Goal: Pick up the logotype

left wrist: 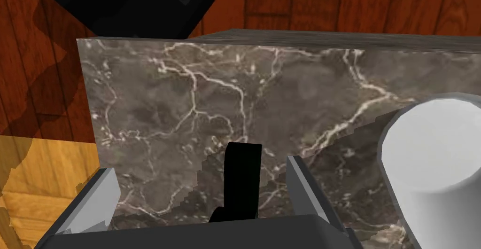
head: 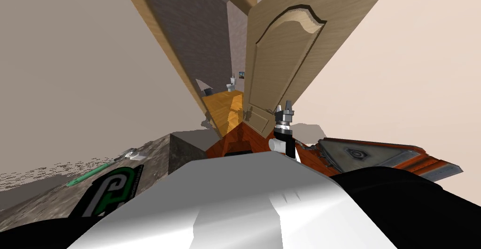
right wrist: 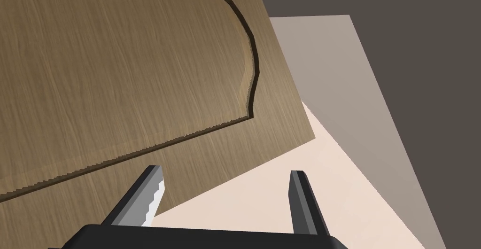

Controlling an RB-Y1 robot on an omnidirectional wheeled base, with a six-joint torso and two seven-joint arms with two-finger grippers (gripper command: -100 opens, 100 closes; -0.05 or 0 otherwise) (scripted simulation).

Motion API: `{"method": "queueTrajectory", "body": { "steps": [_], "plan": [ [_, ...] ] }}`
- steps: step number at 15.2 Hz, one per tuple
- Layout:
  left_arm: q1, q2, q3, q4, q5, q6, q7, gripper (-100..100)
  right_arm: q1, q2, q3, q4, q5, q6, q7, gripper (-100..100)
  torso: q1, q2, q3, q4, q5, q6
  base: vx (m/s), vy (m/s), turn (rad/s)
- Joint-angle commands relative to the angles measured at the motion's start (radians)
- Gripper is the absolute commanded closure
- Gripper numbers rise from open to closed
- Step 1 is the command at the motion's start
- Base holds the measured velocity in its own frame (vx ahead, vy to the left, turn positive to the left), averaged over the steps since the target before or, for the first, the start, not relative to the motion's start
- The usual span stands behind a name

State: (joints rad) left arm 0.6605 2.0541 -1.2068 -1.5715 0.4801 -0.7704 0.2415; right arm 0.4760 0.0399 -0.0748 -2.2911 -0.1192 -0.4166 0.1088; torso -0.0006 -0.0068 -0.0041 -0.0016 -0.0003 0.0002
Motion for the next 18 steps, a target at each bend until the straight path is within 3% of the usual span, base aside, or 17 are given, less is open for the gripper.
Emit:
{"method": "queueTrajectory", "body": {
  "steps": [1, 3, 4, 5, 7, 9, 11, 14, 15, 16, 18],
  "plan": [
    [0.003, 0.050, -0.020, 0.014, 0.017, -0.001, 0.006, -100, 0.000, 0.000, 0.000, 0.000, 0.000, 0.000, 0.000, 0, 0.000, 0.000, 0.000, 0.000, 0.000, 0.000, 0.073, 0.007, -0.056],
    [0.003, 0.065, -0.020, 0.014, 0.017, -0.001, 0.006, -100, 0.000, 0.000, 0.000, 0.000, 0.000, 0.000, 0.000, 0, 0.000, 0.001, 0.000, 0.000, 0.000, 0.000, 0.064, 0.010, -0.035],
    [0.006, 0.104, -0.035, 0.026, 0.031, -0.002, 0.008, -100, 0.000, 0.000, 0.000, 0.000, 0.000, 0.000, 0.000, 0, 0.000, 0.002, 0.001, 0.000, 0.000, 0.000, 0.064, 0.009, -0.044],
    [0.006, 0.104, -0.035, 0.026, 0.031, -0.002, 0.008, -100, 0.000, 0.000, 0.000, 0.000, 0.000, 0.000, 0.000, 0, 0.000, 0.002, 0.001, 0.000, 0.000, 0.000, 0.069, 0.010, -0.050],
    [0.009, 0.158, -0.057, 0.043, 0.050, -0.005, 0.012, -100, 0.000, 0.000, 0.000, 0.000, 0.000, 0.000, 0.000, 0, 0.000, 0.001, 0.001, 0.000, 0.000, 0.000, 0.094, 0.016, -0.065],
    [0.010, 0.181, -0.066, 0.050, 0.058, -0.006, 0.013, -100, 0.000, 0.000, 0.000, 0.000, 0.000, 0.000, 0.000, 0, 0.000, -0.001, 0.000, 0.000, 0.000, 0.000, 0.097, 0.018, -0.066],
    [0.010, 0.131, -0.050, 0.075, 0.042, 0.005, 0.013, -100, 0.000, 0.000, 0.000, 0.000, 0.000, 0.000, 0.000, 0, 0.000, 0.001, 0.001, 0.000, 0.000, 0.000, 0.036, 0.008, -0.007],
    [0.008, 0.086, -0.036, 0.099, 0.029, 0.026, 0.011, -100, 0.000, 0.000, 0.000, 0.000, 0.000, 0.000, 0.000, 0, -0.001, 0.006, 0.004, 0.002, 0.001, -0.001, 0.009, -0.010, 0.012],
    [0.010, 0.102, -0.038, 0.093, 0.032, 0.014, 0.016, -100, 0.000, 0.000, 0.000, 0.000, 0.000, 0.000, 0.000, 0, -0.001, 0.007, 0.004, 0.002, 0.000, -0.001, 0.004, -0.008, 0.009],
    [0.010, 0.099, -0.037, 0.094, 0.031, 0.018, 0.016, 100, 0.000, 0.000, 0.000, 0.000, 0.000, 0.000, 0.000, 0, -0.001, 0.007, 0.004, 0.002, 0.000, -0.001, 0.000, 0.000, 0.000],
    [0.010, 0.099, -0.037, 0.094, 0.031, 0.018, 0.016, 100, 0.000, 0.000, 0.000, 0.000, 0.000, 0.000, 0.000, 0, -0.001, 0.007, 0.005, 0.002, 0.000, -0.001, 0.000, 0.000, 0.000]
  ]
}}
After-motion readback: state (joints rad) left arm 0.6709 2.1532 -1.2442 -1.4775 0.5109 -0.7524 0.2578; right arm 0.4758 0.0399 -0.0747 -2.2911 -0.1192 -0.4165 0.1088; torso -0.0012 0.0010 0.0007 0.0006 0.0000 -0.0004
